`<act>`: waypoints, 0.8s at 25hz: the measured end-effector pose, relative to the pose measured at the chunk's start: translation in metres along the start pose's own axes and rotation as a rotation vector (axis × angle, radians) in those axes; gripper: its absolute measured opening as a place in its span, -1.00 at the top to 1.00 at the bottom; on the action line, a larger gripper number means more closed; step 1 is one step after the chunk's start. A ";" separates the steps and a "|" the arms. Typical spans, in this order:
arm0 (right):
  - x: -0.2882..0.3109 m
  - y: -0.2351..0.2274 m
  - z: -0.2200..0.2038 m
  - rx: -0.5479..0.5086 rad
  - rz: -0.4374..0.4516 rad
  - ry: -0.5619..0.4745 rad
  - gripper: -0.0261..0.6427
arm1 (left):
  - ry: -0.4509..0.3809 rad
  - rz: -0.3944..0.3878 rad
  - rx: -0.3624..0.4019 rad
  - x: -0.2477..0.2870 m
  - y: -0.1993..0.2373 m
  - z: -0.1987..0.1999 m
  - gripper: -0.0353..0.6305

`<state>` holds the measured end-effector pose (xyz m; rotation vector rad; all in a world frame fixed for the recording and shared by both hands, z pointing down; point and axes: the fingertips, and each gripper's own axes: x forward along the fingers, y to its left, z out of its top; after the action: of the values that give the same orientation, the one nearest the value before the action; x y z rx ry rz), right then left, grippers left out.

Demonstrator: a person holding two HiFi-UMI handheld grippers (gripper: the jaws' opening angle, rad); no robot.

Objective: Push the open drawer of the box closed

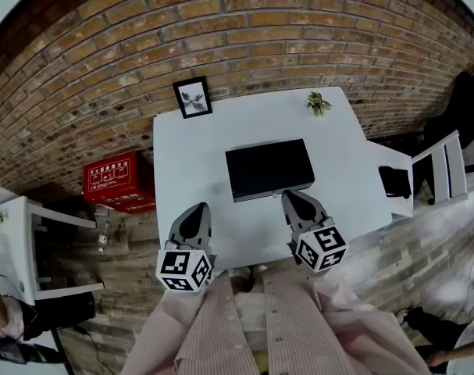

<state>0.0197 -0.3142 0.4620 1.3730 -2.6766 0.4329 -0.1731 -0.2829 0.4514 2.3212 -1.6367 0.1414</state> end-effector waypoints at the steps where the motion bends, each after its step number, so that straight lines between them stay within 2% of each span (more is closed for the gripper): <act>1: -0.001 0.001 0.005 -0.002 0.008 -0.014 0.91 | -0.010 0.009 0.004 -0.002 0.001 0.003 0.91; 7: -0.007 0.002 0.032 -0.005 0.036 -0.081 0.91 | -0.056 0.041 0.019 -0.009 0.007 0.023 0.91; 14: -0.018 -0.010 0.054 -0.009 0.027 -0.137 0.91 | -0.107 0.078 0.059 -0.017 0.012 0.045 0.91; 20: -0.023 -0.021 0.063 -0.012 0.003 -0.160 0.91 | -0.123 0.092 0.060 -0.017 0.013 0.050 0.91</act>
<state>0.0527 -0.3265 0.4008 1.4592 -2.8018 0.3186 -0.1959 -0.2862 0.4015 2.3412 -1.8236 0.0698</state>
